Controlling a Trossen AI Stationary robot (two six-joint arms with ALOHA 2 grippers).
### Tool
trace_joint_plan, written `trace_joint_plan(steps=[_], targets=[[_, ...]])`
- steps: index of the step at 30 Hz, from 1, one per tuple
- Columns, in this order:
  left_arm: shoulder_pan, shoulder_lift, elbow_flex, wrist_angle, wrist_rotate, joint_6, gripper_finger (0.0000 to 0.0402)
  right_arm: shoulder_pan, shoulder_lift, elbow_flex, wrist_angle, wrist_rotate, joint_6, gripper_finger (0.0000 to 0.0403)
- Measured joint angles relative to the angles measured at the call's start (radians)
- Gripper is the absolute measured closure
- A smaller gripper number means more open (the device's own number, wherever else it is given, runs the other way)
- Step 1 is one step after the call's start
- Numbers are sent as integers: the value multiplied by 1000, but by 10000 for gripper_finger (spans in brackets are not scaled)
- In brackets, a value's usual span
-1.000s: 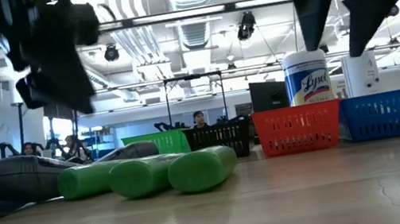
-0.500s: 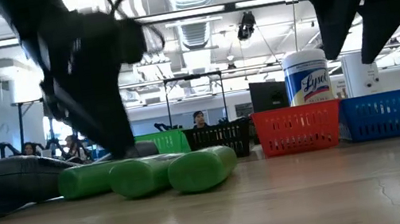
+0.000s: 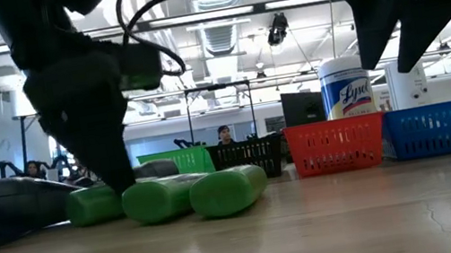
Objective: Pick & Place Travel size toiletries
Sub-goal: Put the shampoo into the black bin
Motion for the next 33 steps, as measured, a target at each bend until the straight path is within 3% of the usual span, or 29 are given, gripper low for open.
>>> trace_joint_plan(steps=[10,17,20,23,26,30,33], targets=[[0,47,1,-3,6,4,127,4,-1,-28,0,0,18,81],[8,12,1,-8,40,5,232,22,-33,-26,-4,4,23,86],[26,-14,1,-5,120,-4,279,26,-54,-31,-15,8,23,98],[40,-61,8,-9,138,-44,284,31,-78,-34,-18,12,20,110],[54,-135,45,1,72,-76,284,31,-101,-34,-39,12,20,121],[108,-209,81,75,-106,-126,289,33,-151,-32,-68,33,57,133],[198,-223,79,202,-110,-125,289,38,-196,-32,-91,73,105,141]])
